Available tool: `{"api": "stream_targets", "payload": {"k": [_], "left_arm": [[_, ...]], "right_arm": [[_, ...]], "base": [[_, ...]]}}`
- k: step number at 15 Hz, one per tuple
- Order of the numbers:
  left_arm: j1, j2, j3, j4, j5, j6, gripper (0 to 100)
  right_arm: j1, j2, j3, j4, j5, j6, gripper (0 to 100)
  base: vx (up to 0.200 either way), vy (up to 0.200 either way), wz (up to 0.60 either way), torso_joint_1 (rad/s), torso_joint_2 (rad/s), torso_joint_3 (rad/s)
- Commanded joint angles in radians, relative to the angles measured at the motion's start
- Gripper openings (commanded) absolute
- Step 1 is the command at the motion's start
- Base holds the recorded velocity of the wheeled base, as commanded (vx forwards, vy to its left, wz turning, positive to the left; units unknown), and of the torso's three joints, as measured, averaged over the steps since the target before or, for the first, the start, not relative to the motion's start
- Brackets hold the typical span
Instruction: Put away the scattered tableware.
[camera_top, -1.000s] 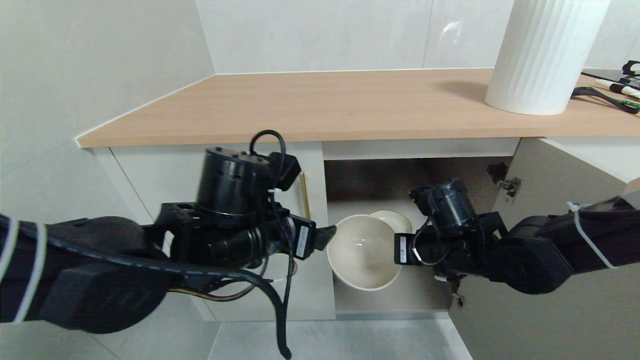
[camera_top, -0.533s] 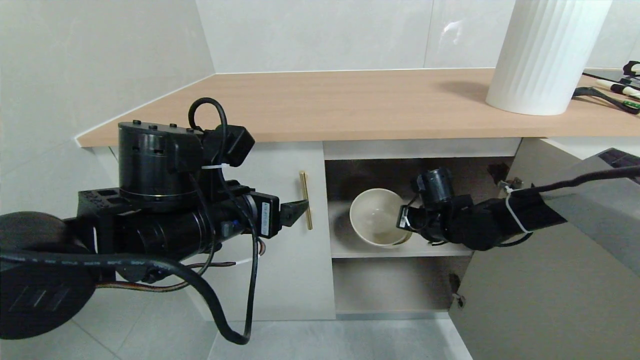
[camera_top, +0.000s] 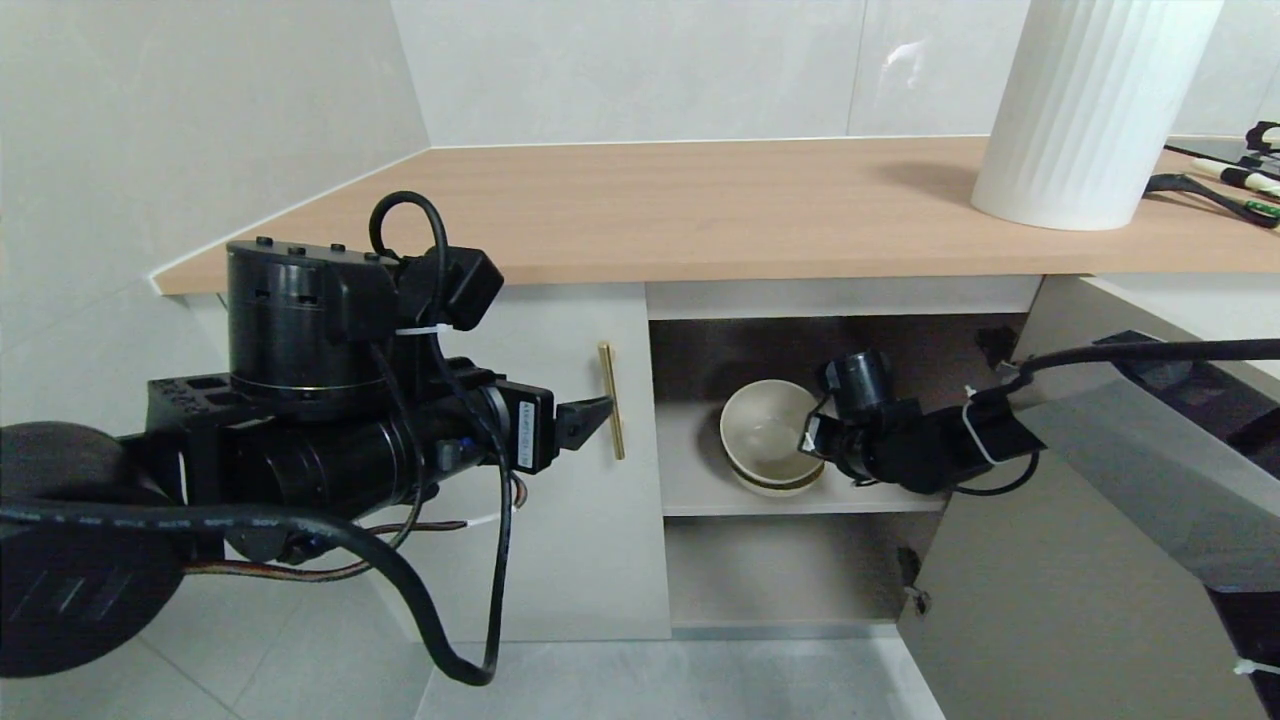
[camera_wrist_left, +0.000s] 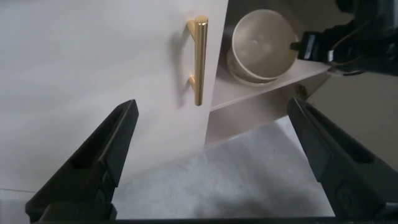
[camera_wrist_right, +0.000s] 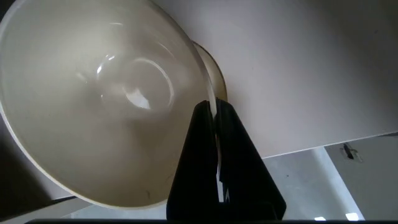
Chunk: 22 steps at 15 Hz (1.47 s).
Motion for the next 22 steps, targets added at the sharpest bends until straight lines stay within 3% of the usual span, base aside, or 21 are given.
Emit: {"api": "stream_targets", "payload": {"k": [1, 7, 8, 15, 18, 19, 22], "left_arm": [[0.0, 0.0, 0.0, -0.001, 0.001, 0.0, 100], [0.001, -0.002, -0.002, -0.002, 0.001, 0.0, 100], [0.001, -0.002, -0.002, -0.002, 0.001, 0.0, 100], [0.007, 0.003, 0.0, -0.002, 0.001, -0.002, 100], [0.027, 0.008, 0.012, -0.002, 0.001, -0.005, 100], [0.037, 0.008, 0.034, -0.002, 0.001, -0.011, 100], [0.047, -0.038, 0.127, -0.005, 0.001, -0.065, 100]], "right_arm": [[0.0, 0.026, -0.008, -0.001, 0.0, 0.0, 0], [0.0, 0.038, -0.026, 0.001, 0.001, -0.002, 0], [0.0, 0.038, -0.026, 0.001, 0.001, -0.002, 100], [0.007, -0.022, 0.007, 0.001, 0.003, 0.026, 100], [0.047, -0.191, 0.142, 0.001, 0.009, 0.035, 100], [0.084, -0.333, 0.276, 0.001, 0.018, 0.034, 100], [0.135, -0.574, 0.532, 0.001, 0.096, 0.029, 100]], "base": [[0.0, 0.0, 0.0, 0.0, 0.0, 0.0], [0.0, 0.0, 0.0, 0.0, 0.0, 0.0], [0.0, 0.0, 0.0, 0.0, 0.0, 0.0], [0.0, 0.0, 0.0, 0.0, 0.0, 0.0], [0.0, 0.0, 0.0, 0.0, 0.0, 0.0], [0.0, 0.0, 0.0, 0.0, 0.0, 0.0], [0.0, 0.0, 0.0, 0.0, 0.0, 0.0]]}}
